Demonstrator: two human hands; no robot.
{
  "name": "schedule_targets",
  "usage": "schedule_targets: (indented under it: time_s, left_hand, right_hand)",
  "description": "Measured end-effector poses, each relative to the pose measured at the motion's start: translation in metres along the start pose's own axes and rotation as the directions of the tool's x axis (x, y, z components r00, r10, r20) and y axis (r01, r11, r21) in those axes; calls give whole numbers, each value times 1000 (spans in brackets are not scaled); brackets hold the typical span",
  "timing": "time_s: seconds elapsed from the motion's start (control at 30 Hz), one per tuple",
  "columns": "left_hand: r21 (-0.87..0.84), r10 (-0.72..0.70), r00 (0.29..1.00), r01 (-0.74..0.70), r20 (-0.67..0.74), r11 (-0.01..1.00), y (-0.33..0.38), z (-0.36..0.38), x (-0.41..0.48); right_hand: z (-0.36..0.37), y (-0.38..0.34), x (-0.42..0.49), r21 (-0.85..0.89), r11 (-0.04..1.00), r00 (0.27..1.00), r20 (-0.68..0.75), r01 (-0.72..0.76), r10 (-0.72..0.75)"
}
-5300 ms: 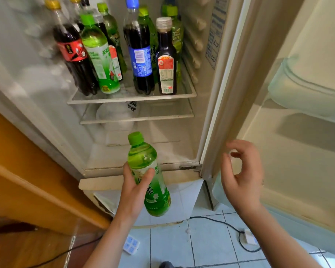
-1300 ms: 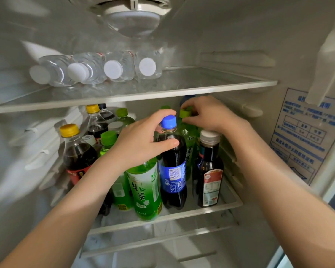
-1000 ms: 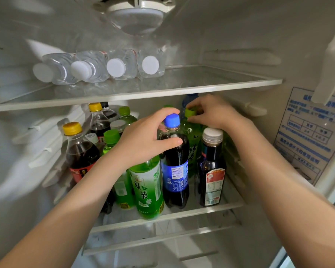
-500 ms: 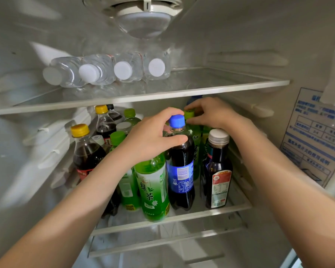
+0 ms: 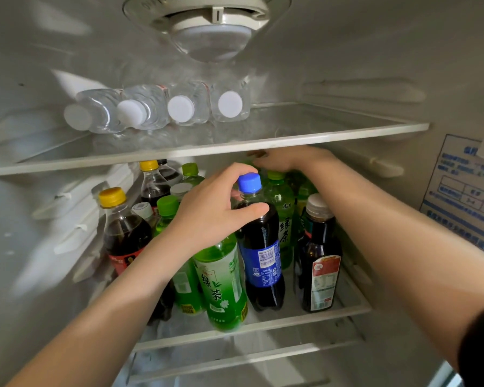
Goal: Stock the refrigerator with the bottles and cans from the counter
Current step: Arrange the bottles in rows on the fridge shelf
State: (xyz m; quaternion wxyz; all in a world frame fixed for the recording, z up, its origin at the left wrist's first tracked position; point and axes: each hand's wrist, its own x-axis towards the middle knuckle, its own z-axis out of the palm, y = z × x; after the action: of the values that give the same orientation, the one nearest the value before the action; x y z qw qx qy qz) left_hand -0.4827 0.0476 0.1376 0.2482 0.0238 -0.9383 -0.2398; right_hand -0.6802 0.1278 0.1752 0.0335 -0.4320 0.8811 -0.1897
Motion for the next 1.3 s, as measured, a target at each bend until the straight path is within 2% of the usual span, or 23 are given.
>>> schedule_targets:
  time_s: [0.13,0.53,0.67,0.83,0.93,1.07,1.3]
  left_hand:
    - [21,-10,1000,11,-16,1000,-2,-2,-1]
    - [-29,-37,999,37,27,999,3,-2,4]
    - [-74,-54,991,63,121,995,10,-7,15]
    - [-84,-91,991,100,96,991,12,-8,37]
    - [-98,-122,984,136,132,986,6,-8,50]
    - [-63,-199,975,206,102,976,-9,-12,63]
    - [114,-293,952,282,87,952,-35,-13,91]
  right_hand:
    - [-1,0,12,58,998,994,111,-8,2]
    - [-7,31,11,166,982,989,-95,-94,110]
    - [-4,35,13,124,988,987,-119,-89,104]
    - [-3,34,12,196,979,991,-110,-48,70]
    - [-1,36,13,240,970,991,-115,-34,63]
    - [0,40,17,255,967,989,-136,-14,50]
    - [2,41,21,232,972,993,-119,27,1]
